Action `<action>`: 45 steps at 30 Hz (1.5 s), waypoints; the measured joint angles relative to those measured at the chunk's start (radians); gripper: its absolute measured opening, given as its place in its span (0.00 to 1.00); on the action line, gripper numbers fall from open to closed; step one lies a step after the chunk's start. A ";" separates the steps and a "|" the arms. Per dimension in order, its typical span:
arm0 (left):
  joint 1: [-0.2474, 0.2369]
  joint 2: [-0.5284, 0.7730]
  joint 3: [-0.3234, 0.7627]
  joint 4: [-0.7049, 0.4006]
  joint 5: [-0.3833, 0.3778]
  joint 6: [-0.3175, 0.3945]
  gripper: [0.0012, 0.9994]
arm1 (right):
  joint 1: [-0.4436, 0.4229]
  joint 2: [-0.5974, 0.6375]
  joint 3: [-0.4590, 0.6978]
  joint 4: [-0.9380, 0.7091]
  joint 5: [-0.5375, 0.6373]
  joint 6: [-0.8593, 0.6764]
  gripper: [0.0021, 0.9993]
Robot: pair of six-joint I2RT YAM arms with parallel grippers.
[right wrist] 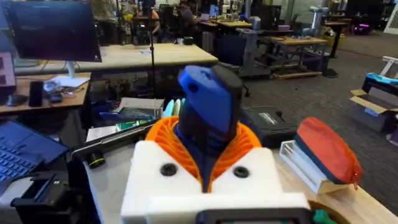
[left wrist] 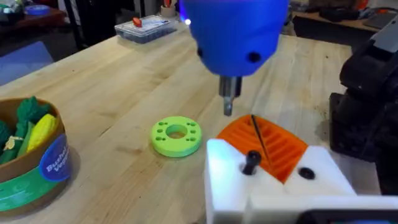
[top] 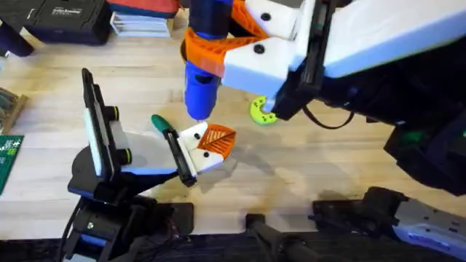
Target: Pick up the gripper from the table and insert it into the empty holder that is missing its gripper. Then pick up a screw, insert it into the mounting hole, and use the screwdriver to tighten it. Finally, clean up the table by picking up the vegetable and placing it into the bucket.
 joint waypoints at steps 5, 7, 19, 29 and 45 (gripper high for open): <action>0.000 0.000 0.000 0.000 0.000 0.000 0.01 | 0.000 0.001 0.000 0.000 -0.028 0.001 0.03; 0.000 0.000 0.000 0.000 0.000 0.000 0.01 | 0.000 0.001 0.000 -0.003 -0.045 0.003 0.03; 0.000 0.000 0.000 0.000 0.000 0.000 0.01 | 0.003 0.020 0.000 0.004 -0.090 0.002 0.03; 0.000 0.000 0.000 0.000 0.000 0.000 0.01 | 0.012 0.030 0.000 0.008 -0.098 0.000 0.03; 0.000 0.000 0.000 0.000 0.000 -0.002 0.01 | 0.016 0.064 0.000 -0.015 -0.103 -0.030 0.03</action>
